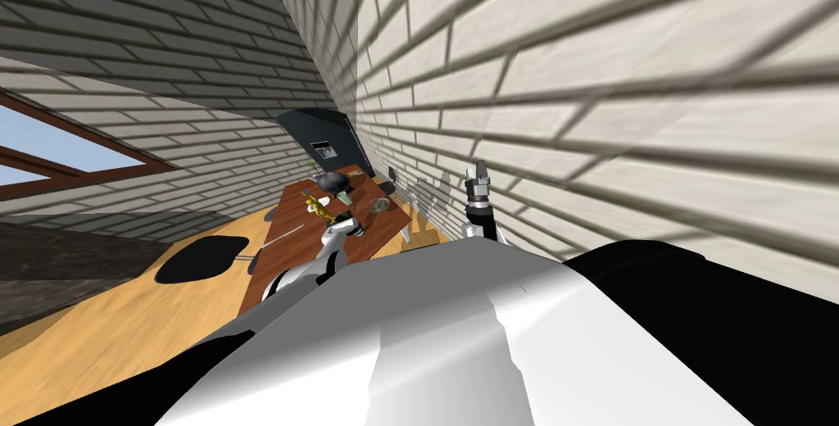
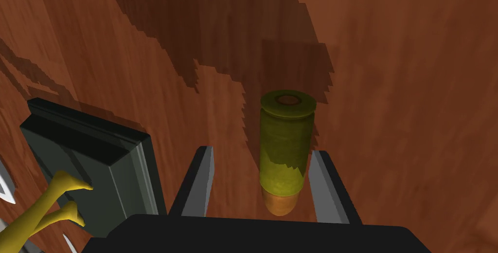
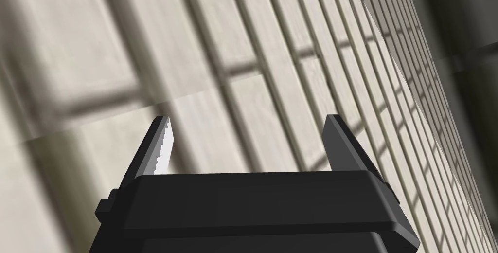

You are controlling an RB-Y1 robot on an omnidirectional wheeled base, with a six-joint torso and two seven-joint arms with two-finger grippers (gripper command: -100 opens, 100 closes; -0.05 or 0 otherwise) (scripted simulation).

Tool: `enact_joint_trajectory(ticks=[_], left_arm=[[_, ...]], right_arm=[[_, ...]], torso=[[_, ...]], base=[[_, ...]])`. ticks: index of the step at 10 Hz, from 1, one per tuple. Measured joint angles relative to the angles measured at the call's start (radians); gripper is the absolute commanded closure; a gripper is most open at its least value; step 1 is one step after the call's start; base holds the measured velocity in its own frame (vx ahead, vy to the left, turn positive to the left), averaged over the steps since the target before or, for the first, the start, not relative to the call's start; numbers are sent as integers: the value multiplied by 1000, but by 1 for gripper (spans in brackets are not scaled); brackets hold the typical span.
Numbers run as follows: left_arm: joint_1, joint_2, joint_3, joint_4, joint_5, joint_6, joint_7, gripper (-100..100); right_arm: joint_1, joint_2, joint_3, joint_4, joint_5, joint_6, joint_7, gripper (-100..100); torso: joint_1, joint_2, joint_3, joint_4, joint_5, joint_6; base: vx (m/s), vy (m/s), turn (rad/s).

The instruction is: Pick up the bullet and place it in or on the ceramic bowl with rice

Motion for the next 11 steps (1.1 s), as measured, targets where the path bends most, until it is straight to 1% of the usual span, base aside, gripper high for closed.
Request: enact_joint_trajectory(ticks=[3,4,5,6,7,8,9,10,11], left_arm=[[0,0,0,0,0,0,0,100],[-1,0,0,0,0,0,0,0],[-1,0,0,0,0,0,0,100],[-15,8,1,4,-1,10,1,100],[-22,13,3,-7,-1,29,3,100],[-22,14,3,-9,-1,34,3,0],[-22,13,3,-8,-1,34,3,100],[-59,31,5,27,2,22,-1,100],[-71,35,5,21,-4,18,3,100]], right_arm=[[0,0,0,0,0,0,0,0],[0,0,0,0,0,0,0,0],[0,0,0,0,0,0,0,0],[0,0,0,0,0,0,0,0],[0,0,0,0,0,0,0,0],[0,0,0,0,0,0,0,0],[0,0,0,0,0,0,0,0],[0,0,0,0,0,0,0,0],[0,0,0,0,0,0,0,0]], torso=[[0,0,0,0,0,0],[0,0,0,0,0,0],[0,0,0,0,0,0],[-2,4,2,0,0,0],[-3,6,3,1,0,0],[-2,4,2,0,0,0],[-1,2,1,0,0,0],[-3,5,3,1,-1,1],[-5,6,4,1,-1,1]], base=[[0,0,0],[0,0,0],[-74,-31,-20],[-93,-44,-20],[-35,-18,-2],[-7,-4,1],[-96,-46,-54],[-97,-59,-45],[-35,-45,-7]])
